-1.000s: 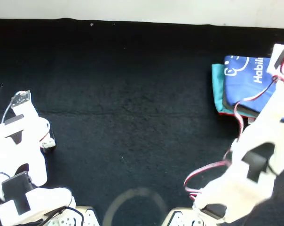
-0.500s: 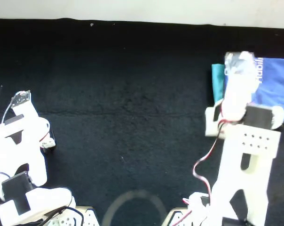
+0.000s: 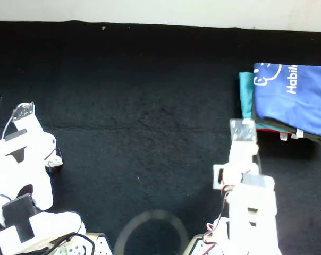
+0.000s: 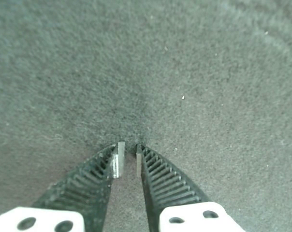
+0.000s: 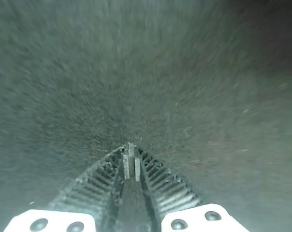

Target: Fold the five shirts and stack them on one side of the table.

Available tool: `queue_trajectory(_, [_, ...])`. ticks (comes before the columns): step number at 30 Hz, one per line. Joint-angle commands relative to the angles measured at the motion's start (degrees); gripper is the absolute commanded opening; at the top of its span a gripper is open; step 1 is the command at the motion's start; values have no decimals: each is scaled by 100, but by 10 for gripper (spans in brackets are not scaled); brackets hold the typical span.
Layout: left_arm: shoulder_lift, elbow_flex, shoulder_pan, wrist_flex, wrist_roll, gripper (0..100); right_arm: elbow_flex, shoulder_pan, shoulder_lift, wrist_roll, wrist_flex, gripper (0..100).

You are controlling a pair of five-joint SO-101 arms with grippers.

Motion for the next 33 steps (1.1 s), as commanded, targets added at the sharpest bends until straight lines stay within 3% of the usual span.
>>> queue_trajectory(1, [-13,22,4,-105,-9,70,655,-13,-163,-9,-989,9])
queue_trajectory(11, [-13,22,4,-105,-9,70,760,48,-171,-18,-1077,9])
queue_trajectory(15, [-13,22,4,-105,-9,67,778,470,-171,-53,-1086,7])
queue_trajectory(21, [-66,-13,-40,-88,-9,4,787,277,-171,-26,-1103,7])
queue_trajectory(26, [-444,-101,-57,237,-9,7,787,277,-171,-35,-1138,7])
queue_trajectory(33, [-1648,-629,-963,519,-185,7,804,268,-171,-44,-1262,7])
